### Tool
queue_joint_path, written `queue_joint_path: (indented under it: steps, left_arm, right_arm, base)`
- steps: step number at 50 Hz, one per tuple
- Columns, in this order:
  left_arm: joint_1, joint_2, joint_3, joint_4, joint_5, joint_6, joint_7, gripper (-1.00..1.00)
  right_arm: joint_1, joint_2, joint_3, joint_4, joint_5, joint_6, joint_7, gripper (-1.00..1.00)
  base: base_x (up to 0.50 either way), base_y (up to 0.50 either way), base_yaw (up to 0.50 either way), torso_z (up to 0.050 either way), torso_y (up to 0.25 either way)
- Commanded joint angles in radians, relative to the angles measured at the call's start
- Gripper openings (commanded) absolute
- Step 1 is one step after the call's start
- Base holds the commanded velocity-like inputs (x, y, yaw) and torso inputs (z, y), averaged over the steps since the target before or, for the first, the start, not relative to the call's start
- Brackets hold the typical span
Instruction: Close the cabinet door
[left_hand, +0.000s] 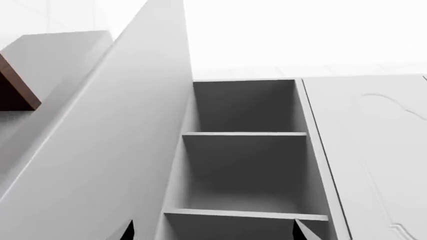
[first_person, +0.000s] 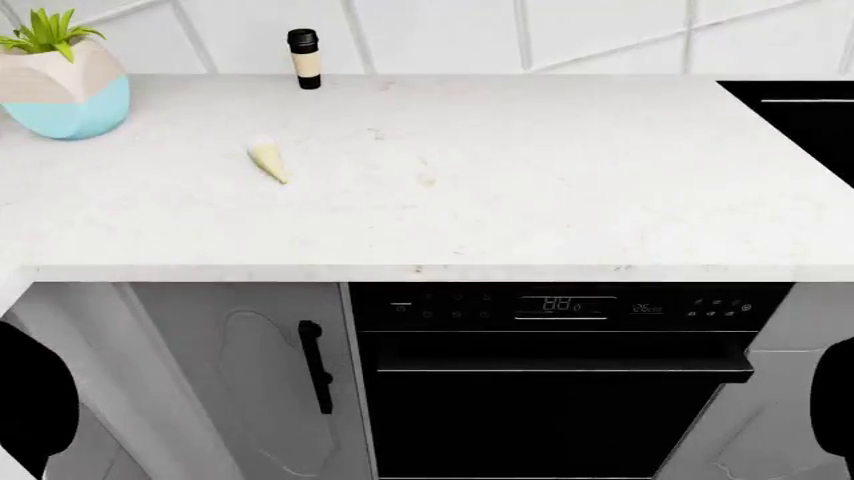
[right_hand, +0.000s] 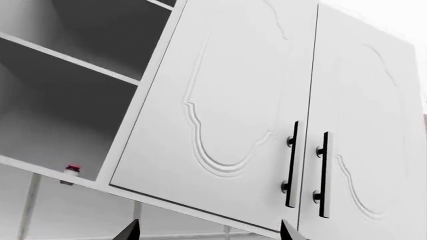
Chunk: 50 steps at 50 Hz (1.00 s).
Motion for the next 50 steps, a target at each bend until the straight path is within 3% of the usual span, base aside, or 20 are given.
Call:
queue_joint_path:
  steps: [1, 34, 50]
  left_arm:
    - [-0.008, -0.012, 0.019, -0.004, 0.024, 0.018, -0.010, 1.00]
    - [-0.008, -0.022, 0.016, -0.001, 0.009, 0.012, -0.017, 1.00]
    - [0.001, -0.027, 0.009, -0.001, 0.004, 0.015, -0.020, 1.00]
  right_arm:
    - [0.017, 0.029, 0.001, 0.005, 0.103, -0.009, 0.075, 1.00]
    - [0.004, 0.059, -0.007, 0.005, 0.185, -0.039, 0.143, 1.00]
    - [0.001, 0.045, 0.018, 0.026, 0.236, -0.019, 0.171, 1.00]
  base:
    - [0.00, 0.00, 0.00, 0.000, 0.000]
    - [0.00, 0.47, 0.00, 0.000, 0.000]
    - [0.11, 0.00, 0.00, 0.000, 0.000]
